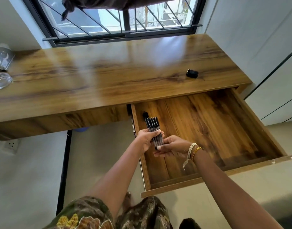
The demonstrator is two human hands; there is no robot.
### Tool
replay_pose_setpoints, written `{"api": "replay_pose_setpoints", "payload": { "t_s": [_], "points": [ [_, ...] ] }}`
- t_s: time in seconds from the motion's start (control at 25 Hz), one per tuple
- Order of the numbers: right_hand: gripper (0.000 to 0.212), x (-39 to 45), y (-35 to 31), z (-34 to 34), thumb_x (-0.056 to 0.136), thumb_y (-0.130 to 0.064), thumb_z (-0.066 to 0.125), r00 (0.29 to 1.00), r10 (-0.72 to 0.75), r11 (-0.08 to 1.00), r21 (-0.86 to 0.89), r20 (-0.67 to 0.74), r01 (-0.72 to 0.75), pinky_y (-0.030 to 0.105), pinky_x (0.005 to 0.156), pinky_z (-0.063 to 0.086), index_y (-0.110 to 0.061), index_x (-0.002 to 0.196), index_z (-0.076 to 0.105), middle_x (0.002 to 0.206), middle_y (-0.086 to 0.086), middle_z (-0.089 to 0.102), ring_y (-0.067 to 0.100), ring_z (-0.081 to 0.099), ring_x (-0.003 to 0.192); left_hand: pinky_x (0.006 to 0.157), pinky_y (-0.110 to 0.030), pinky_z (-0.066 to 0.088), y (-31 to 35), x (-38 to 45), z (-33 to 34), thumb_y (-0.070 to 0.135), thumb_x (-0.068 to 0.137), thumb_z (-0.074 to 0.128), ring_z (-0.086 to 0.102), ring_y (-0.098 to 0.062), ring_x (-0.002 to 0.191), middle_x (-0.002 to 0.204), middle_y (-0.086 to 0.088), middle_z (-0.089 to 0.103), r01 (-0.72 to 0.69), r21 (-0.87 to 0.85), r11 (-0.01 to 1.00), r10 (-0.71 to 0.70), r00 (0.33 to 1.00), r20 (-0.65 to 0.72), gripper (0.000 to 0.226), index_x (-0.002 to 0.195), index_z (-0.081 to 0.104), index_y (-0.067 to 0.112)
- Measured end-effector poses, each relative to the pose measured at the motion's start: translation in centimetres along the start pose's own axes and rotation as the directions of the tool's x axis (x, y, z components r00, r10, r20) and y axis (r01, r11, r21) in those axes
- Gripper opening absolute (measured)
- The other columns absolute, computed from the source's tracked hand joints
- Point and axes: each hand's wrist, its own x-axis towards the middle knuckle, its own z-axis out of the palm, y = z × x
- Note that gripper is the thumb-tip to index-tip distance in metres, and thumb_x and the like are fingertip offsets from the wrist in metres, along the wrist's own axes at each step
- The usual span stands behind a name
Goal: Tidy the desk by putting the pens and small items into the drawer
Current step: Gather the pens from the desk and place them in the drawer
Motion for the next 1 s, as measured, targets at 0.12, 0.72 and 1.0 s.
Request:
{"api": "replay_pose_setpoints", "payload": {
  "t_s": [0.12,0.72,1.0],
  "points": [
    [0.028,0.8,1.4,-0.7,0.096,-0.012,0.054,0.995,0.074,0.993,0.095,-0.071,-0.067,0.034,0.082,0.06,0.009,0.114,0.058,0.106,0.028,0.068,0.032,0.071,0.096,0.068,-0.036,0.06,-1.8,1.2,0.2,0.002,0.084,0.068,0.073,-0.025,0.086,0.093,-0.015,0.074,0.051,0.004,0.999,-0.051,0.997,-0.058,0.026,0.109,0.064,-0.005],
    [0.026,3.9,5.0,-2.7,0.086,0.002,0.066,0.961,0.245,0.956,0.198,-0.128,-0.218,0.026,0.063,0.061,0.009,0.109,0.058,0.088,0.019,0.066,0.021,0.072,0.069,0.067,-0.038,0.054,-5.5,5.7,1.7,-0.001,0.087,0.063,0.068,-0.023,0.079,0.087,-0.012,0.069,0.261,0.051,0.964,-0.245,0.945,-0.216,0.014,0.1,0.061,0.001],
    [0.005,6.3,5.6,-2.7,0.086,0.001,0.065,0.926,0.327,0.941,0.155,-0.188,-0.301,0.025,0.065,0.059,0.001,0.086,0.061,0.072,0.014,0.07,0.018,0.071,0.063,0.085,-0.044,0.054,-5.9,6.7,1.6,0.003,0.084,0.068,0.064,-0.031,0.104,0.111,-0.015,0.066,0.274,0.128,0.953,-0.219,0.917,-0.333,0.04,0.121,0.052,0.0]
  ]
}}
